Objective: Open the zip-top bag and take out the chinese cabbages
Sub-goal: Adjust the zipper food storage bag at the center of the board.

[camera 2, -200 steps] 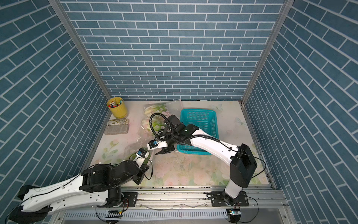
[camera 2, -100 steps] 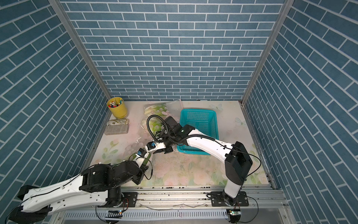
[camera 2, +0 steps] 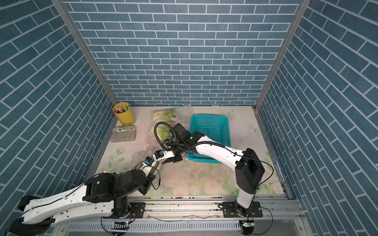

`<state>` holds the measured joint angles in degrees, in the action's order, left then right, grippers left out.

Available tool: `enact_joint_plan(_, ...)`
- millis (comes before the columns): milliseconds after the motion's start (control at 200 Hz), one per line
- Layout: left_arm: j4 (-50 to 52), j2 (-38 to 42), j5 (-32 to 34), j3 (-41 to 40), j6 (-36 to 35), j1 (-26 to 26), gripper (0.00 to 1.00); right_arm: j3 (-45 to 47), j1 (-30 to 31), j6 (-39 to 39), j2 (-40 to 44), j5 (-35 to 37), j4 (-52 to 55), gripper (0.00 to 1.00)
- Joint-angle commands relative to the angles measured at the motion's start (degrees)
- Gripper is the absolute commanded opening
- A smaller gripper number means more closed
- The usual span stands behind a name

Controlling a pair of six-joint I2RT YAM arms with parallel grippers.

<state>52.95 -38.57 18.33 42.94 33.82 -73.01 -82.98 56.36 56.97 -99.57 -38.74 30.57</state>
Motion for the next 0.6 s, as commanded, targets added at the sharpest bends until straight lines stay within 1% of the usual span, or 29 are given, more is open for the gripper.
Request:
enact_joint_plan(0, -1.1, 0.7, 1.5, 1.7, -0.7, 0.2, 0.0, -0.9, 0.8, 1.8, -0.9, -1.2, 2.8, 0.29)
enact_joint_plan(75, -1.1, 1.0, 1.7, 1.6, -0.7, 0.2, 0.0, -0.6, 0.8, 1.7, -0.8, -1.1, 2.9, 0.21)
enact_joint_plan(150, -1.1, 1.3, 2.0, 1.5, -0.7, 0.2, 0.0, -0.8, 0.8, 1.6, -0.9, -1.1, 3.6, 0.06)
enact_joint_plan(210, -1.1, 1.7, 2.4, 1.5, -0.7, 0.2, 0.0, -0.9, 0.7, 1.2, -1.0, -0.9, 4.2, 0.0)
enact_joint_plan(330, -1.0, 2.5, 3.4, 1.4, -0.5, 0.2, 0.0, -0.4, 0.8, 0.0, -0.9, -0.2, 4.1, 0.0)
enact_joint_plan(340, -0.9, 3.2, 3.5, 1.5, -0.5, 0.2, 0.03, -0.2, 0.8, -0.2, -0.8, 0.0, 3.8, 0.0)
enact_joint_plan(350, -0.9, 3.4, 3.8, 1.6, -0.4, 0.2, 0.08, -0.1, 0.8, -0.6, -0.6, 0.2, 3.5, 0.0)
enact_joint_plan(420, 0.6, 4.5, 6.4, 2.0, 0.7, 0.2, 0.55, 2.0, 0.8, -3.4, 0.4, 1.6, 0.1, 0.0)
enact_joint_plan(425, 0.6, 4.5, 6.6, 2.0, 0.7, 0.2, 0.57, 2.2, 0.8, -3.6, 0.6, 1.8, -0.3, 0.0)
enact_joint_plan(435, 0.7, 4.8, 6.8, 2.0, 0.8, 0.2, 0.65, 2.6, 0.7, -4.1, 0.8, 2.2, -0.9, 0.0)
enact_joint_plan(455, 1.1, 5.2, 7.4, 2.1, 0.9, 0.2, 0.9, 3.3, 0.7, -5.5, 1.2, 3.1, -2.5, 0.0)
enact_joint_plan(460, 1.2, 5.4, 7.6, 2.1, 0.9, 0.2, 0.95, 3.5, 0.7, -5.9, 1.3, 3.3, -3.0, 0.0)
enact_joint_plan(465, 1.2, 5.5, 7.8, 2.1, 1.0, 0.2, 0.97, 3.7, 0.7, -6.3, 1.4, 3.5, -3.3, 0.0)
enact_joint_plan(490, 1.7, 6.1, 8.7, 2.3, 1.3, 0.2, 1.0, 4.5, 0.7, -7.8, 1.9, 4.3, -5.1, 0.0)
enact_joint_plan(595, 2.3, 10.5, 11.5, 2.2, 1.2, 0.2, 1.0, 7.0, 0.6, -13.0, 3.4, 7.1, -9.7, 0.0)
